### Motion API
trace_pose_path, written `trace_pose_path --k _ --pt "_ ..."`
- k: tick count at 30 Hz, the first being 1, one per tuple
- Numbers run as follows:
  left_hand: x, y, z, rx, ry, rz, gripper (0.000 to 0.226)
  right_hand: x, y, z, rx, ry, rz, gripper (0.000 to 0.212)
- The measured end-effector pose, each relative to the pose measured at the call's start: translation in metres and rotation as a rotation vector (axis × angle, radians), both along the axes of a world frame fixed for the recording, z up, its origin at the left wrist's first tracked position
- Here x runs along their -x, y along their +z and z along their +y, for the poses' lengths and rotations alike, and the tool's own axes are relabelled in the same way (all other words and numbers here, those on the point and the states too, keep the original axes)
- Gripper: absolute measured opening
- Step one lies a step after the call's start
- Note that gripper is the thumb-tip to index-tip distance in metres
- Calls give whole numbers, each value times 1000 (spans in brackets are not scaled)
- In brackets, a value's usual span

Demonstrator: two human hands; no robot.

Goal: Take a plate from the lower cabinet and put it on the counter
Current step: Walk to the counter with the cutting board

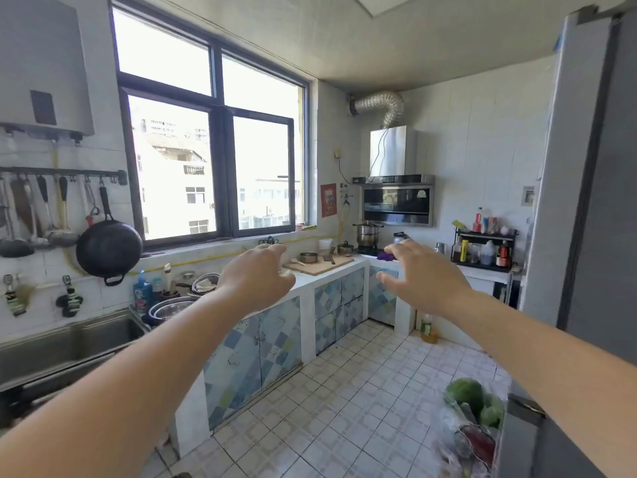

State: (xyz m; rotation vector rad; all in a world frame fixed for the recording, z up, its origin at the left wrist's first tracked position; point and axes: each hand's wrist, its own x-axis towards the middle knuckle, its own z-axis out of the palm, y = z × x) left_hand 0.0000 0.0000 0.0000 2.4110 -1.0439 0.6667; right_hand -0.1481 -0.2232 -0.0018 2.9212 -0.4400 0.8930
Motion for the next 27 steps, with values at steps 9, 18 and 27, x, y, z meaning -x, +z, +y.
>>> trace_pose_path --k 9,18,27 --pt "-77 18 -110 -63 75 -75 54 -74 17 -107 50 1 -101 53" --pt "-156 34 -206 -6 139 -102 54 -163 19 -190 51 -12 -81 54" --pt "-258 16 -306 -30 94 -93 54 -254 2 -271 26 -56 -94 56"
